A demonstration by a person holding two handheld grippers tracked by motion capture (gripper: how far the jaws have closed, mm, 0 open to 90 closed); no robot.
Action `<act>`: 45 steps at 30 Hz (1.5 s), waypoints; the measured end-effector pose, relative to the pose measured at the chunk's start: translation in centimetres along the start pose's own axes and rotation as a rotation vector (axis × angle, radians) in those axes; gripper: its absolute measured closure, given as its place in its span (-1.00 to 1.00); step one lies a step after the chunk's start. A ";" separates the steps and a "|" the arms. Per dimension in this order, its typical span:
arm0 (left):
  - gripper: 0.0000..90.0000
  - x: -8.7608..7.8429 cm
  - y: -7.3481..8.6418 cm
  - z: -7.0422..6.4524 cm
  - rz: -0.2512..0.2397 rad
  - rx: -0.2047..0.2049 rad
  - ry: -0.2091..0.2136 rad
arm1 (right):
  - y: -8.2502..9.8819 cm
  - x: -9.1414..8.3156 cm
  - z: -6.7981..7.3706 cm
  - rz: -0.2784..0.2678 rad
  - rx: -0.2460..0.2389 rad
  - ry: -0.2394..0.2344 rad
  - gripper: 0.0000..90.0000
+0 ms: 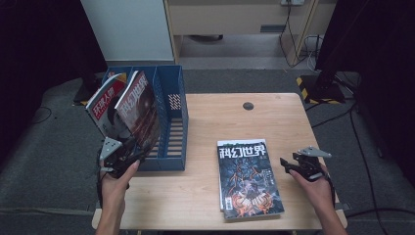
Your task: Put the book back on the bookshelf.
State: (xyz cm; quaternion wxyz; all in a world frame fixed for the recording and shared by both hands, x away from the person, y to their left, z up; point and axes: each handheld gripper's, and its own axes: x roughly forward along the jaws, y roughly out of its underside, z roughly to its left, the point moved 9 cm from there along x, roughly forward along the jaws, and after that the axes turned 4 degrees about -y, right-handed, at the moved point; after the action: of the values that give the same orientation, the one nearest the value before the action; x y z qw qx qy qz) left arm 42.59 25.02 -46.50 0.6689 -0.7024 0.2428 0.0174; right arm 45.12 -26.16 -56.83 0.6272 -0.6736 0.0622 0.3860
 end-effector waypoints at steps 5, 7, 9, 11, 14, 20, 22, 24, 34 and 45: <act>-0.43 0.7 0.2 -1.7 0.028 0.050 0.019 | -0.9 -0.2 1.6 -0.037 -0.048 -0.039 0.22; -0.47 0.9 0.3 -2.5 0.037 0.062 0.031 | -1.2 -0.2 2.3 -0.046 -0.062 -0.064 0.24; -0.51 1.1 0.3 -3.1 0.044 0.063 0.044 | -1.5 -0.1 2.9 -0.057 -0.067 -0.088 0.21; -0.52 1.4 0.4 -3.7 0.037 0.057 0.044 | -1.6 0.1 3.5 -0.060 -0.072 -0.110 0.11; -0.55 1.8 0.5 -4.9 0.036 0.092 0.050 | -1.5 0.5 4.5 -0.049 -0.081 -0.149 -0.13; -0.64 2.4 0.7 -7.1 0.063 0.108 0.091 | -1.4 1.0 5.5 -0.043 -0.079 -0.164 -0.39; -0.65 2.7 0.9 -7.9 0.074 0.120 0.113 | -1.7 0.9 5.6 -0.058 -0.073 -0.166 -0.42; -0.67 2.9 1.0 -8.6 0.081 0.127 0.127 | -1.8 0.9 5.7 -0.065 -0.062 -0.172 -0.43; -0.70 4.1 0.8 -12.0 0.106 0.138 0.205 | -1.3 1.7 6.3 -0.041 -0.072 -0.176 -0.42; -0.76 5.9 1.3 -15.4 0.152 0.176 0.278 | -1.2 2.0 6.5 -0.038 -0.081 -0.189 -0.46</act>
State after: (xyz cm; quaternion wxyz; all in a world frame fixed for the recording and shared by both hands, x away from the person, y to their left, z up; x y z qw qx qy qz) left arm 42.72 8.54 -48.21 0.6845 -0.6164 0.3860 -0.0505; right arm 44.32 -19.31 -56.53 0.6098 -0.6600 -0.0255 0.4381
